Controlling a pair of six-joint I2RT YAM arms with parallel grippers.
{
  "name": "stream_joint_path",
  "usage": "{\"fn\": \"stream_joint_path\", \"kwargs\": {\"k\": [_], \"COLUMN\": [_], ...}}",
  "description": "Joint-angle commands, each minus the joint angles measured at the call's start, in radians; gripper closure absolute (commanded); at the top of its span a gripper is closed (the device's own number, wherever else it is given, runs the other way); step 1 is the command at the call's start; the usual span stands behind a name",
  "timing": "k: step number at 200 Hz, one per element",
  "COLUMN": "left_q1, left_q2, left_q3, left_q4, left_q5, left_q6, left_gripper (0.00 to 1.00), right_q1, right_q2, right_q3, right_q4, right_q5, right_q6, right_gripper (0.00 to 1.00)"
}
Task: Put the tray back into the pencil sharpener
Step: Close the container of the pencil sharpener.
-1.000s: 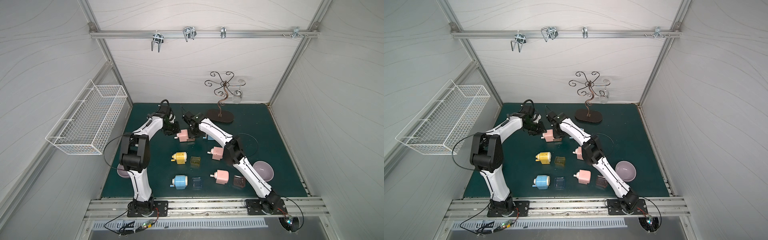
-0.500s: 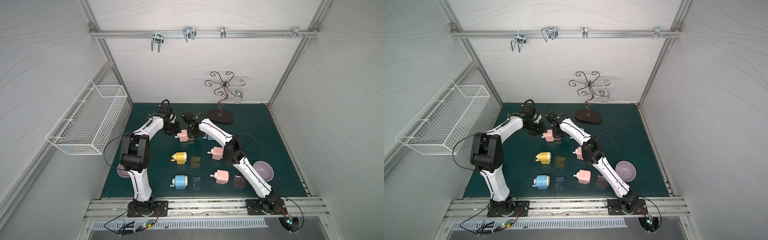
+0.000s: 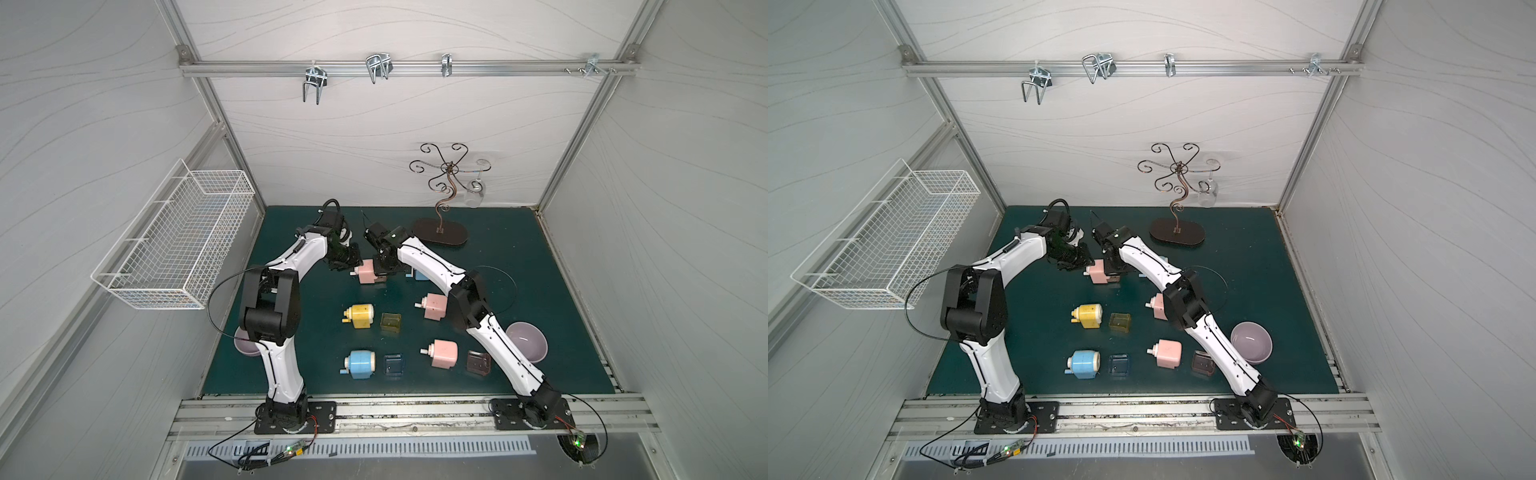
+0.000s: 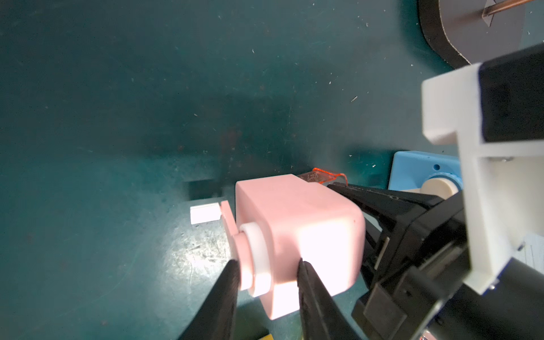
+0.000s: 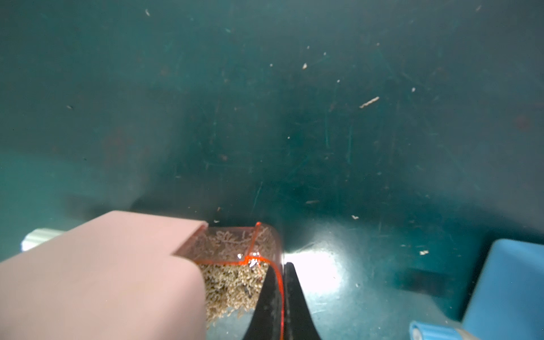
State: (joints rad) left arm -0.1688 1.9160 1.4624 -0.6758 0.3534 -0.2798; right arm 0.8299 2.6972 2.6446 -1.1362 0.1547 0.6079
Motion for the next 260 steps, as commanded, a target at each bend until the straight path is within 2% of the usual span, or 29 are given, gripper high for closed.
{"fn": "stream_joint_path", "kwargs": {"k": [1,172,260], "left_q1": [-0.019,-0.027,-0.026], "left_q2": [0.047,0.049,0.057], "left_q3": [0.01,0.015,0.019], "left_q4": [-0.065,-0.067,-0.079], "left_q5": [-0.021,-0.024,-0.036], "left_q6": [0.024,0.027,0.028], "left_gripper": [0.63,0.63,0.63], "right_q1": [0.017,0.022,0.004], "right_q2": [-0.073,-0.129,-0.189], "right_q3": [-0.003,-0.048,-0.123], "right_q4": [0.039,0.183,0.168], "right_q5": [-0.053,-0.236,-0.173], "right_q6": [0.024,0.098,0.094], "right_gripper": [1.0,1.0,0.85]}}
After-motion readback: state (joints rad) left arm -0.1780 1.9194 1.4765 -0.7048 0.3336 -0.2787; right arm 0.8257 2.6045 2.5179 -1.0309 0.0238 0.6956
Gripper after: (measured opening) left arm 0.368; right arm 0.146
